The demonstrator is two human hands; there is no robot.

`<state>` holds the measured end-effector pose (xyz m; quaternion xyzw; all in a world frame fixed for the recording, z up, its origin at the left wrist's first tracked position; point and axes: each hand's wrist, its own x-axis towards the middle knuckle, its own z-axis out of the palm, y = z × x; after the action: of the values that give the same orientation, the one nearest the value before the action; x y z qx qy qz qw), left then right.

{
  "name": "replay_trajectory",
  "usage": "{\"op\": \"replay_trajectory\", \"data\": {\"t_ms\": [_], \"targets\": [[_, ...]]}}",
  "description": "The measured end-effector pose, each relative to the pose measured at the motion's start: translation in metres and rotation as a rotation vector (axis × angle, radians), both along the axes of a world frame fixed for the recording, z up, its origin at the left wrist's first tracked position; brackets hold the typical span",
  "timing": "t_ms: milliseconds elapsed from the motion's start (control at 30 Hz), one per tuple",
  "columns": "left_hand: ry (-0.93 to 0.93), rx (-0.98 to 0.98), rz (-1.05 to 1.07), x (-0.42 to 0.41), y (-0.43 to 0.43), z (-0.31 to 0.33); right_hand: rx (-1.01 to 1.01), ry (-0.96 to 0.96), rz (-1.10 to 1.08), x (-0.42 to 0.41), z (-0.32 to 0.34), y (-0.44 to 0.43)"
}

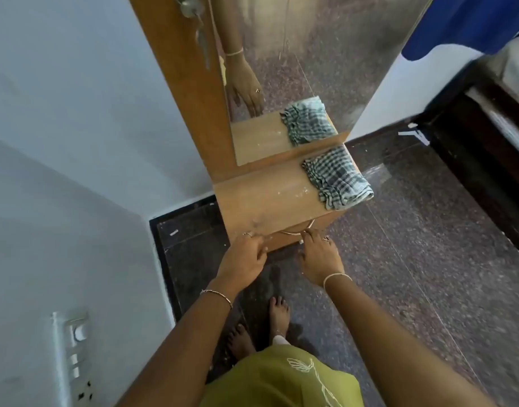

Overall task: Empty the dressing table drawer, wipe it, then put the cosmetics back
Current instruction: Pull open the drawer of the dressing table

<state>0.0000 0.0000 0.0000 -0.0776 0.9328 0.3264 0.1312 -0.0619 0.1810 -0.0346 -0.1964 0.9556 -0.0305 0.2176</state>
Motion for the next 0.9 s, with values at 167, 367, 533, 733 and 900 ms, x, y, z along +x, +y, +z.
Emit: {"op": "replay_trajectory", "data": {"t_ms": [167, 367, 533, 733, 900], "targets": [[-0.080, -0.042, -0.062, -0.014, 0.017, -0.025, 0.037, -0.099, 0.111, -0.030, -0.020, 0.001], [-0.066, -0.090, -0.127, -0.028, 0.034, -0.045, 0.040, -0.183, 0.229, -0.054, -0.048, 0.006], [-0.083, -0.184, -0.198, -0.028, 0.042, -0.067, -0.016, -0.143, 0.294, -0.059, -0.059, 0.010], [-0.040, -0.234, -0.168, -0.020, 0.053, -0.070, -0.027, -0.161, 0.251, -0.054, -0.059, 0.008], [0.128, -0.269, -0.030, -0.010, 0.058, -0.066, -0.031, -0.163, 0.265, -0.039, -0.060, 0.025]]}}
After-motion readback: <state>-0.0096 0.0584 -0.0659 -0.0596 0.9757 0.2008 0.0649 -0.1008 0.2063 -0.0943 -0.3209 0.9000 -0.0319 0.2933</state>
